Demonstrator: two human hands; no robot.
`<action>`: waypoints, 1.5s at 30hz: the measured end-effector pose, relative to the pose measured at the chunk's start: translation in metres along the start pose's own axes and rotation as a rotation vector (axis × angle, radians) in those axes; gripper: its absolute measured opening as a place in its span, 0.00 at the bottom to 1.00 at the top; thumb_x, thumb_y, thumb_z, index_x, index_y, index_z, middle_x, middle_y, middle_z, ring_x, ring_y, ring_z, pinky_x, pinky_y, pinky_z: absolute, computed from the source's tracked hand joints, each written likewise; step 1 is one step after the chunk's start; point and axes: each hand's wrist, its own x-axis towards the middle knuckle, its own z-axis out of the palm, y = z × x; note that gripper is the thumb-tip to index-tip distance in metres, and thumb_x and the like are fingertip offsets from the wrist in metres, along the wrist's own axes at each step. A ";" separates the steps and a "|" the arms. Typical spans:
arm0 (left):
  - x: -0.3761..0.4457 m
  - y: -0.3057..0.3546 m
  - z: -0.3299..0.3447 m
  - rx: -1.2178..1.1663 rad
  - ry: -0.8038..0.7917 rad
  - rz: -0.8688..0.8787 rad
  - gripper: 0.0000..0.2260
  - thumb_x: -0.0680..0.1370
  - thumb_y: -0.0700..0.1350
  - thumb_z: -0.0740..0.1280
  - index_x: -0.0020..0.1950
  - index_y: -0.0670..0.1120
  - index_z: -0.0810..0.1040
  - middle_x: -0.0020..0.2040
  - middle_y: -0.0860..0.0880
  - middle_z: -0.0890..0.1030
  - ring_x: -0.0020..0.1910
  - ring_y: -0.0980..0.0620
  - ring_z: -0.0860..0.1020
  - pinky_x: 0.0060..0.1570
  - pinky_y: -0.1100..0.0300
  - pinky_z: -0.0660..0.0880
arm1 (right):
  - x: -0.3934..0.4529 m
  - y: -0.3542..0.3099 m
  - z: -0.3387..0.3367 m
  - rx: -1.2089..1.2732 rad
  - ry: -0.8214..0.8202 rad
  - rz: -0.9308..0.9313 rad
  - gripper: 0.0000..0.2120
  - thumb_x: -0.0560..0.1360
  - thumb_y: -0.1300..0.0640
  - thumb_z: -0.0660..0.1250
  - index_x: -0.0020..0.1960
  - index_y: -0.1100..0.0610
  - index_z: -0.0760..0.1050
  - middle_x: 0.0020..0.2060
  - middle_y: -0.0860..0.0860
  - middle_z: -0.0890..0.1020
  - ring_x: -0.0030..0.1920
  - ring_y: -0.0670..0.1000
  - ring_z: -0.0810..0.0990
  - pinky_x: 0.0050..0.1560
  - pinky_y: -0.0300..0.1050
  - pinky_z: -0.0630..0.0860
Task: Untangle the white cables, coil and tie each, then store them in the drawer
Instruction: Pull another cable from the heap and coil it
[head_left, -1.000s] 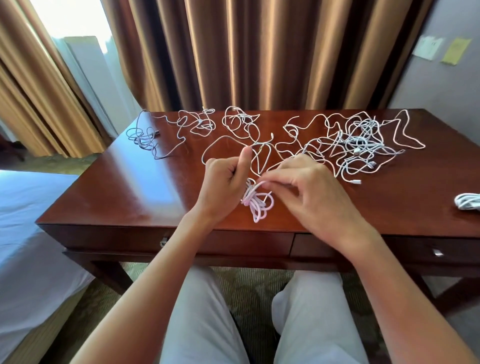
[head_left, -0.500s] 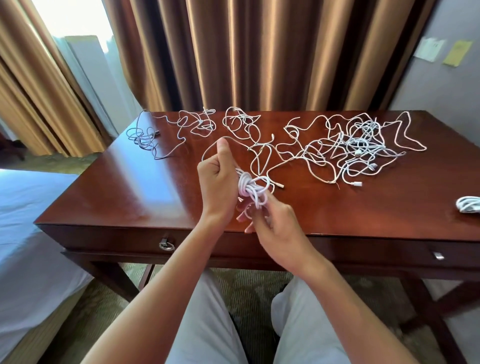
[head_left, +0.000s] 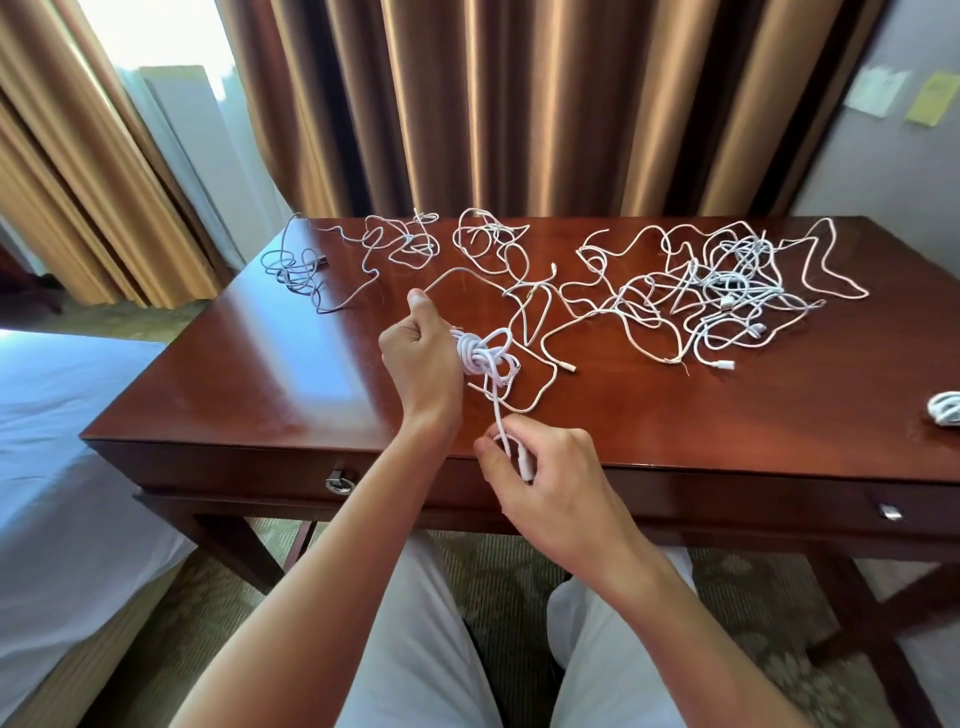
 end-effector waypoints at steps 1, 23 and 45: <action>0.000 0.000 0.000 -0.013 0.007 -0.021 0.31 0.78 0.59 0.58 0.31 0.30 0.64 0.30 0.42 0.71 0.30 0.44 0.68 0.29 0.44 0.67 | -0.001 -0.001 -0.001 -0.005 0.025 -0.018 0.16 0.80 0.54 0.67 0.38 0.62 0.75 0.26 0.54 0.74 0.29 0.56 0.69 0.30 0.48 0.66; -0.014 0.002 -0.004 0.406 -0.035 0.521 0.28 0.83 0.50 0.61 0.25 0.44 0.58 0.21 0.51 0.56 0.24 0.51 0.56 0.29 0.54 0.57 | 0.021 -0.032 -0.023 -0.083 -0.376 -0.107 0.13 0.80 0.50 0.69 0.42 0.56 0.84 0.30 0.46 0.82 0.32 0.43 0.80 0.38 0.34 0.73; -0.059 0.029 -0.002 -0.036 -0.417 0.166 0.27 0.83 0.45 0.63 0.23 0.50 0.64 0.21 0.54 0.66 0.23 0.58 0.61 0.24 0.64 0.58 | 0.046 0.036 -0.027 0.330 0.283 0.103 0.11 0.73 0.57 0.78 0.35 0.57 0.80 0.28 0.53 0.82 0.31 0.48 0.77 0.34 0.59 0.77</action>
